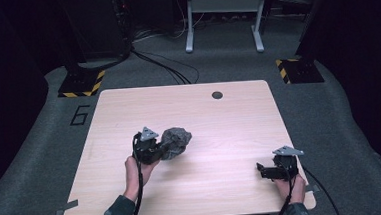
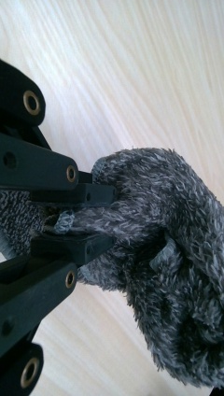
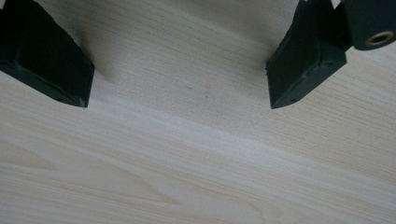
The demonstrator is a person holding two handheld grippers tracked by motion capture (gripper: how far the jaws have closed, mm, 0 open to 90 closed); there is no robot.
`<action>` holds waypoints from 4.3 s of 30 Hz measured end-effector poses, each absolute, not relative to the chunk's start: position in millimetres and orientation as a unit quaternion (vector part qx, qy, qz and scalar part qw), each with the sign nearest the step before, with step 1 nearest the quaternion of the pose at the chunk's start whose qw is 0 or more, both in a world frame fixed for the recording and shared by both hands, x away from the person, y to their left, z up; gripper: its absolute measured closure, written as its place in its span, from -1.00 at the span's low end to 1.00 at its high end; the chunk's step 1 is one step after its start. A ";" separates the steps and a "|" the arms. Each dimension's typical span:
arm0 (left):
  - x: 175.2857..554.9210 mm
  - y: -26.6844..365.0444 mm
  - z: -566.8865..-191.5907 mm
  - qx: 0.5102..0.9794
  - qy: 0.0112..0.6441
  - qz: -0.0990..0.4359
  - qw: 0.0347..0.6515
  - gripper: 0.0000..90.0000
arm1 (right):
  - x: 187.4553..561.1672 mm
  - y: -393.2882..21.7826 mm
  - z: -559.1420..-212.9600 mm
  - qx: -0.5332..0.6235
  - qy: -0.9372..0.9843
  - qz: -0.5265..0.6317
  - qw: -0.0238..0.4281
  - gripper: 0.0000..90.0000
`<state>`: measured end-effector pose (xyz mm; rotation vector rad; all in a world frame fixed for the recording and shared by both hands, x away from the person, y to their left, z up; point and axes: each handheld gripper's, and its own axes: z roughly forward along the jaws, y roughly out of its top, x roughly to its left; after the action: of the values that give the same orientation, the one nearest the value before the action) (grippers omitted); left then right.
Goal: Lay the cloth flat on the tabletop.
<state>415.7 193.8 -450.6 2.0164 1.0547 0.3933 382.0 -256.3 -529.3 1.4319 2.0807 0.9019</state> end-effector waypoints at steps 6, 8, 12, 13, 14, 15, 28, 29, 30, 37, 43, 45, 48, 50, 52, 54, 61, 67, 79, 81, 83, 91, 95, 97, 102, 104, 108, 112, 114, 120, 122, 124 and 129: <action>409.0 179.0 -463.1 0.805 0.412 0.134 0.404 0.74 | 382.0 -256.1 -529.3 0.521 0.755 0.328 0.228 -0.85; 406.6 172.8 -468.3 0.806 0.411 0.127 0.406 0.74 | 381.9 -256.2 -529.3 0.520 0.755 0.328 0.228 -0.85; 404.1 163.1 -477.2 0.812 0.405 0.115 0.403 0.73 | 381.9 -256.1 -529.3 0.520 0.755 0.328 0.228 -0.85; 403.7 160.7 -479.6 0.814 0.404 0.112 0.402 0.72 | 381.8 -256.0 -529.3 0.520 0.755 0.327 0.228 -0.84; 403.6 158.4 -482.2 0.816 0.402 0.112 0.400 0.72 | 381.8 -256.0 -529.3 0.520 0.755 0.327 0.228 -0.84; 403.7 156.4 -485.1 0.818 0.401 0.110 0.398 0.69 | 381.8 -256.0 -529.3 0.521 0.755 0.327 0.228 -0.84; 396.3 163.8 -490.3 0.811 0.411 0.103 0.404 -0.39 | 382.5 -255.7 -528.4 0.521 0.756 0.324 0.227 -0.83; 394.4 166.1 -489.8 0.811 0.410 0.105 0.404 -0.42 | 382.4 -255.8 -528.0 0.521 0.756 0.326 0.225 -0.82; 392.6 167.5 -489.7 0.809 0.412 0.102 0.406 -0.44 | 382.1 -254.5 -527.5 0.527 0.753 0.327 0.221 -0.80; 380.3 179.4 -495.3 0.805 0.425 0.101 0.402 -0.47 | 376.0 -226.6 -504.6 0.487 0.770 0.351 0.215 -0.76; 371.2 178.5 -502.3 0.808 0.425 0.100 0.396 -0.44 | 368.4 -178.9 -485.2 0.422 0.807 0.358 0.207 -0.68; 366.1 176.2 -504.1 0.816 0.416 0.102 0.388 -0.40 | 364.1 -155.3 -477.4 0.393 0.818 0.370 0.199 -0.65; 362.5 173.3 -505.6 0.820 0.412 0.110 0.381 -0.34 | 361.5 -139.8 -471.2 0.376 0.824 0.379 0.192 -0.57; 361.2 171.7 -507.2 0.822 0.411 0.109 0.380 -0.27 | 359.5 -124.3 -465.1 0.355 0.830 0.384 0.190 -0.48; 359.8 170.4 -508.0 0.824 0.409 0.111 0.376 -0.20 | 358.8 -109.9 -460.2 0.337 0.837 0.390 0.186 -0.34; 359.1 169.0 -508.9 0.825 0.409 0.117 0.372 -0.13 | 358.8 -95.5 -457.2 0.325 0.842 0.392 0.178 -0.17; 359.1 163.6 -511.4 0.830 0.402 0.118 0.369 0.09 | 365.5 -57.0 -461.9 0.264 0.872 0.382 0.153 0.23; 358.4 158.4 -514.7 0.842 0.387 0.114 0.358 0.42 | 374.7 -35.4 -474.8 0.249 0.890 0.351 0.151 0.38; 358.9 158.3 -516.3 0.847 0.374 0.119 0.357 0.91 | 392.6 -16.2 -499.0 0.276 0.901 0.300 0.149 0.57; 358.8 158.0 -516.5 0.847 0.374 0.120 0.359 0.93 | 394.2 -15.7 -501.5 0.278 0.902 0.295 0.145 0.65; 358.8 158.4 -516.6 0.847 0.373 0.121 0.359 0.94 | 395.8 -16.1 -502.6 0.278 0.903 0.292 0.149 0.77; 357.1 160.8 -516.5 0.847 0.373 0.125 0.359 0.96 | 394.5 -23.9 -497.1 0.290 0.893 0.307 0.156 0.91; 356.1 165.0 -515.7 0.846 0.374 0.126 0.359 0.96 | 393.2 -32.2 -489.5 0.290 0.886 0.322 0.166 0.92; 355.6 167.2 -515.2 0.845 0.374 0.128 0.360 0.96 | 393.2 -37.2 -486.3 0.295 0.882 0.327 0.166 0.92; 353.8 174.3 -512.3 0.842 0.381 0.132 0.359 0.96 | 393.6 -52.4 -477.5 0.317 0.867 0.344 0.172 0.92; 353.9 177.7 -511.2 0.842 0.379 0.134 0.360 0.96 | 393.5 -59.2 -473.5 0.327 0.861 0.348 0.174 0.92; 352.4 181.2 -510.3 0.840 0.382 0.137 0.360 0.96 | 393.7 -71.0 -467.7 0.342 0.850 0.359 0.179 0.92; 350.9 185.8 -510.3 0.841 0.383 0.137 0.357 0.96 | 394.4 -81.7 -464.4 0.352 0.842 0.365 0.182 0.91; 350.4 188.6 -510.1 0.842 0.385 0.136 0.354 0.96 | 395.0 -88.0 -462.8 0.359 0.838 0.369 0.180 0.91; 346.9 198.7 -509.5 0.839 0.392 0.132 0.353 0.96 | 395.0 -103.8 -461.1 0.373 0.829 0.375 0.184 0.91; 345.8 201.9 -510.0 0.838 0.393 0.134 0.353 0.95 | 394.7 -107.7 -461.7 0.382 0.825 0.374 0.183 0.91; 343.8 206.8 -510.7 0.839 0.396 0.125 0.352 0.95 | 396.8 -112.5 -463.6 0.385 0.824 0.375 0.179 0.91; 342.0 210.6 -508.8 0.839 0.401 0.111 0.352 0.65 | 397.1 -115.2 -467.6 0.389 0.827 0.368 0.172 0.89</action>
<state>342.0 210.6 -508.8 2.1704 1.0386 0.2871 397.1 -115.2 -467.6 1.1033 2.3465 1.0436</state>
